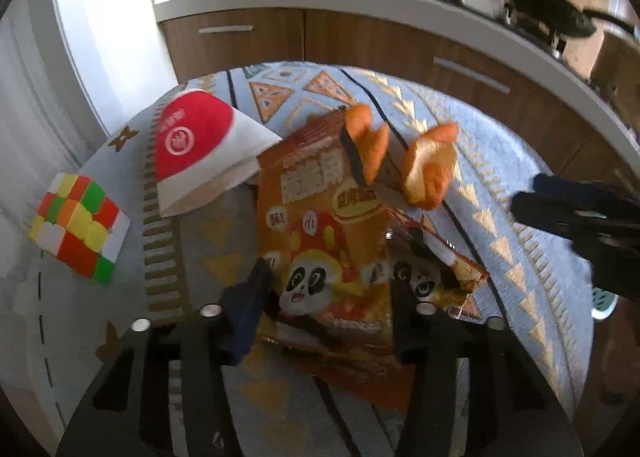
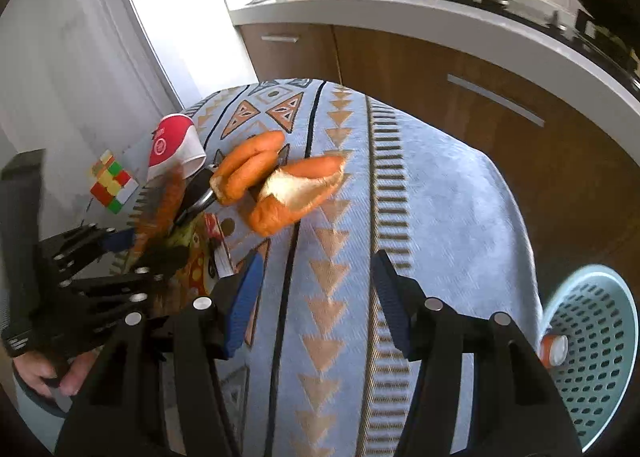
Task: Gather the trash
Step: 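Grasp the orange snack bag with the left tool while the right tool grasps the bread crust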
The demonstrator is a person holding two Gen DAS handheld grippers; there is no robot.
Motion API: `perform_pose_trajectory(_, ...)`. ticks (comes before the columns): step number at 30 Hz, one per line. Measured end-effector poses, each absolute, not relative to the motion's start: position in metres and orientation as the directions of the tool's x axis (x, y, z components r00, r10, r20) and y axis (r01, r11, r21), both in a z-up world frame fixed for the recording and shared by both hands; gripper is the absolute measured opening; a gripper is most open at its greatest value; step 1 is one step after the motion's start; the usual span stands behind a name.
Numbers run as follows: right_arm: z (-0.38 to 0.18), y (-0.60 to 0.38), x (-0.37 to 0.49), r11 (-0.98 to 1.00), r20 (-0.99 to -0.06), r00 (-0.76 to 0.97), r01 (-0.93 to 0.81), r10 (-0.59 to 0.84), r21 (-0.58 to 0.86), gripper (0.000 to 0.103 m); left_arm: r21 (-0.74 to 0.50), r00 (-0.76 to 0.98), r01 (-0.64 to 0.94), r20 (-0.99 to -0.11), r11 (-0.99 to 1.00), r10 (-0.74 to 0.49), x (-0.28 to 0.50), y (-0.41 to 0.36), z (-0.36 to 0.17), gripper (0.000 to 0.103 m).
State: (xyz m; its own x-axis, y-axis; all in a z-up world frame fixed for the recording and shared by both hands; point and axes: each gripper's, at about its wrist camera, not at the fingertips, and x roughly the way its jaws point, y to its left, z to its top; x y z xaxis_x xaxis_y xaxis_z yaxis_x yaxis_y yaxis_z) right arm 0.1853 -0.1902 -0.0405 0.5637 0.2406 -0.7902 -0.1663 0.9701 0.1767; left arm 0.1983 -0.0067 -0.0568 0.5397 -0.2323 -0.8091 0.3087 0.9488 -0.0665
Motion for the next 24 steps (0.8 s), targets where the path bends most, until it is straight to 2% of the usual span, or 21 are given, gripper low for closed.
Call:
perform_pose_trajectory(4,-0.05,-0.176,0.208,0.964,-0.802,0.535,-0.162,0.266,0.211,0.054,-0.182,0.559,0.318,-0.757,0.931,-0.339,0.195,0.017,-0.045,0.025)
perform_pose_trajectory(6,-0.056,-0.171,0.217,0.962,-0.81,0.518,-0.152,0.273,0.226,0.058,-0.218,0.574,0.312,-0.732,0.924,-0.367,0.195,0.027,-0.041,0.016)
perform_pose_trajectory(10,-0.068,-0.158,0.237,0.968,-0.831,0.496,-0.107,0.251,0.229,0.064,-0.228,0.612,0.287,-0.704,0.931,-0.361,0.191,0.038,-0.033,0.005)
perform_pose_trajectory(14,-0.071,-0.152,0.251,0.982,-0.84,0.51,-0.057,0.184,0.181,0.064,-0.247,0.624,0.291,-0.683,0.924,-0.379,0.191,0.044,-0.03,0.004)
perform_pose_trajectory(15,-0.071,-0.15,0.252,0.985,-0.843,0.512,-0.048,0.167,0.166,0.06,-0.25,0.629,0.291,-0.677,0.923,-0.382,0.19,0.044,-0.029,0.004)
perform_pose_trajectory(16,-0.071,-0.149,0.254,0.99,-0.847,0.514,-0.036,0.134,0.135,0.051,-0.254,0.634,0.293,-0.67,0.922,-0.386,0.189,0.045,-0.028,0.004)
perform_pose_trajectory(17,-0.07,-0.147,0.254,0.993,-0.848,0.517,-0.037,0.116,0.114,0.047,-0.256,0.638,0.295,-0.665,0.921,-0.389,0.188,0.046,-0.027,0.003)
perform_pose_trajectory(19,-0.067,-0.148,0.251,0.992,-0.837,0.532,-0.047,0.125,0.118,0.03,-0.264,0.646,0.297,-0.652,0.918,-0.397,0.185,0.047,-0.024,0.003)
perform_pose_trajectory(21,-0.06,-0.151,0.244,0.992,-0.821,0.556,-0.056,0.128,0.116,0.019,-0.277,0.653,0.307,-0.634,0.911,-0.413,0.182,0.05,-0.018,0.003)
perform_pose_trajectory(24,-0.044,-0.162,0.226,0.994,-0.78,0.617,-0.046,0.108,0.102,0.015,-0.293,0.661,0.337,-0.603,0.895,-0.447,0.176,0.049,-0.005,0.003)
